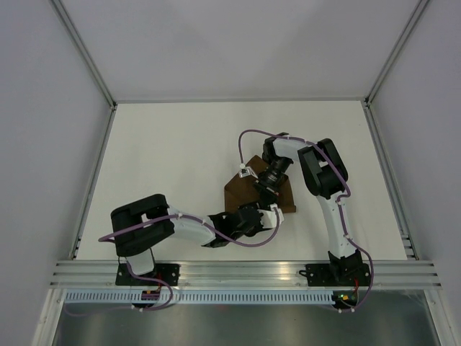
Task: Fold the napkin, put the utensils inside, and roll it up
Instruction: Roll the napkin with the utensil
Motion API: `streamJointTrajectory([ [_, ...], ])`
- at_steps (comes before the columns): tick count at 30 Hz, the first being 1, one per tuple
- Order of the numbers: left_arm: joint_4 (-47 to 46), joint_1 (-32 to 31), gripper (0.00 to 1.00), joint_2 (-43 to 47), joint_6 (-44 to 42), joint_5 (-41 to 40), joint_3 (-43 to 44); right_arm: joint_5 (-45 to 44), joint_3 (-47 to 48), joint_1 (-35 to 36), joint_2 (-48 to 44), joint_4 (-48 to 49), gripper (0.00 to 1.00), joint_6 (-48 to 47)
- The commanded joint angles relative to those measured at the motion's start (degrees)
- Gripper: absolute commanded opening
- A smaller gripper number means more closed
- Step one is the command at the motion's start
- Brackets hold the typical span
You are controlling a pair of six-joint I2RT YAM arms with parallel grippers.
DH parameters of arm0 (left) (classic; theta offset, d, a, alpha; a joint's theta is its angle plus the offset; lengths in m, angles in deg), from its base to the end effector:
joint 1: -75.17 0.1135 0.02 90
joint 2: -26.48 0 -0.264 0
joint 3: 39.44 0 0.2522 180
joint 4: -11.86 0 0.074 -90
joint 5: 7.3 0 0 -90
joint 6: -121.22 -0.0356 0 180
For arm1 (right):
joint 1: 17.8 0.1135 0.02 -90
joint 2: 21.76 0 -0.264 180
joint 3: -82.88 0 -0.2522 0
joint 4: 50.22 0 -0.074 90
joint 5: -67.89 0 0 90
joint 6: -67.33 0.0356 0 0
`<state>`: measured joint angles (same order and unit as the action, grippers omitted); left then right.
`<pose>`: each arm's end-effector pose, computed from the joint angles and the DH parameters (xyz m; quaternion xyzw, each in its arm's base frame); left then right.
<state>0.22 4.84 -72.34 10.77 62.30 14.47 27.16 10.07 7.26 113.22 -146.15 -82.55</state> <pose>0.1224 -0.3055 0.1374 0.5574 0.6681 -0.0559 0.4897 0.3289 0.1836 0.1018 0.4982 -0.7233 -0.4595 0.1322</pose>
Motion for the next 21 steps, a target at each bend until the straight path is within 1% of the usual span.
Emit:
streamJointTrajectory([
  [1, -5.1, 0.1, 0.61, -2.0, -0.6, 1.9, 1.1, -7.1, 0.2, -0.1, 3.1, 6.5, 0.12, -3.8],
  [6, -7.1, 1.2, 0.59, -4.0, 0.8, 3.0, 0.9, -7.2, 0.3, 0.0, 3.5, 6.4, 0.12, -3.7],
  [8, -7.4, 1.2, 0.57, -4.4, 1.1, 3.4, 1.1, -7.4, 0.3, 0.0, 3.5, 6.3, 0.12, -3.7],
  [14, -8.3, 2.0, 0.40, -6.0, 3.0, 6.3, 0.1, -7.2, 0.4, 0.0, 3.5, 6.1, 0.12, -3.7],
  [15, -8.3, 2.3, 0.34, -6.3, 3.5, 7.4, -0.1, -7.2, 0.4, 0.0, 3.5, 6.1, 0.12, -3.7],
  [17, -8.2, 2.4, 0.26, -6.8, 3.9, 8.7, -0.3, -7.2, 0.5, -0.1, 3.5, 6.1, 0.12, -3.4],
  [18, -7.4, 2.7, 0.21, -7.0, 4.4, 9.8, -0.2, -7.1, 0.8, -0.1, 3.5, 6.1, 0.12, -3.3],
  [21, -6.0, 3.9, 0.13, -7.3, 5.7, 13.8, 0.3, -7.0, 1.3, -0.1, 3.7, 5.8, 0.12, -2.9],
])
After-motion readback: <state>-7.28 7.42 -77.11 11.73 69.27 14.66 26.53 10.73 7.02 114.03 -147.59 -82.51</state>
